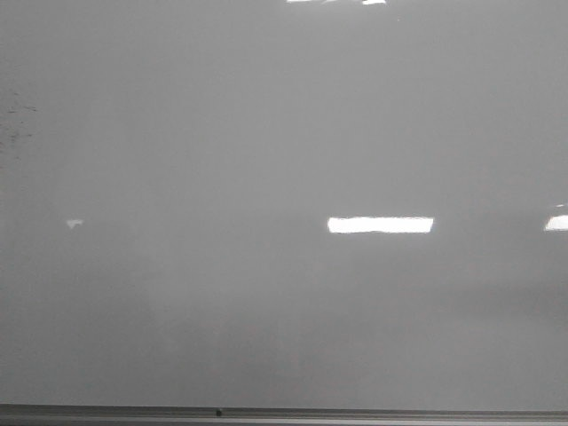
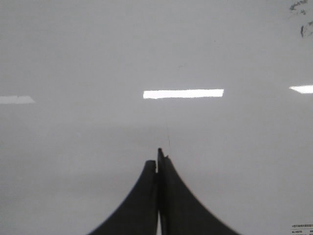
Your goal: Write number 9 on whiteboard
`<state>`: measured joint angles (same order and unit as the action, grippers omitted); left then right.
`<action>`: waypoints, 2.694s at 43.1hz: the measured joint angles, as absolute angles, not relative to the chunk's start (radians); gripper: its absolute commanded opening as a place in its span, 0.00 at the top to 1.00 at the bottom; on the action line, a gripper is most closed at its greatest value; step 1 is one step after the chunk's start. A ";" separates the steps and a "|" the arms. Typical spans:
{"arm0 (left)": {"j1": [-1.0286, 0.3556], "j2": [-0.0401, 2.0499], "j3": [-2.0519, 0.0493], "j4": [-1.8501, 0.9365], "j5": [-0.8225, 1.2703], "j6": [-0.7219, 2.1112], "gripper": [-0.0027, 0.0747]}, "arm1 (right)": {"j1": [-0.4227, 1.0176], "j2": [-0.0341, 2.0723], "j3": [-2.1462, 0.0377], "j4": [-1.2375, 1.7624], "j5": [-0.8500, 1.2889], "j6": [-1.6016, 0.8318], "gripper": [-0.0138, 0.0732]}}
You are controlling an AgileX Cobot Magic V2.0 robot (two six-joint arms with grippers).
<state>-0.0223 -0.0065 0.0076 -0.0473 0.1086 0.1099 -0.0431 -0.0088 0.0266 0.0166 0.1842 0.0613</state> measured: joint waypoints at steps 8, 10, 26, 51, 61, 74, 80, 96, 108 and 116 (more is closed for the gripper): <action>-0.022 -0.007 0.008 -0.047 0.109 0.110 0.99 | -0.043 -0.009 0.027 0.017 0.184 0.061 0.92; -0.022 -0.007 0.008 -0.047 0.109 0.110 0.99 | -0.043 -0.009 0.027 0.017 0.184 0.061 0.92; -0.022 -0.007 -0.004 -0.059 -0.024 0.110 0.99 | -0.043 -0.009 0.012 0.017 0.160 0.061 0.92; -0.022 0.383 -0.314 -0.070 0.290 0.110 0.83 | -0.043 0.201 -0.333 0.037 0.449 0.061 0.91; -0.022 0.415 -0.315 -0.081 0.251 0.110 0.16 | -0.043 0.202 -0.333 0.037 0.454 0.061 0.46; -0.022 0.457 -0.315 -0.121 0.209 0.110 0.10 | -0.043 0.202 -0.333 0.037 0.454 0.061 0.25; -0.031 0.623 -0.328 -0.214 0.202 0.110 0.10 | -0.043 0.202 -0.333 0.037 0.454 0.061 0.25; -0.132 1.235 -0.481 -0.267 -0.055 0.110 0.10 | -0.043 0.202 -0.333 0.037 0.454 0.061 0.25; -0.132 1.483 -0.531 -0.271 -0.275 0.110 0.20 | -0.043 0.202 -0.333 0.037 0.454 0.061 0.25; -0.132 1.565 -0.533 -0.271 -0.372 0.110 0.44 | -0.043 0.202 -0.333 0.037 0.454 0.061 0.25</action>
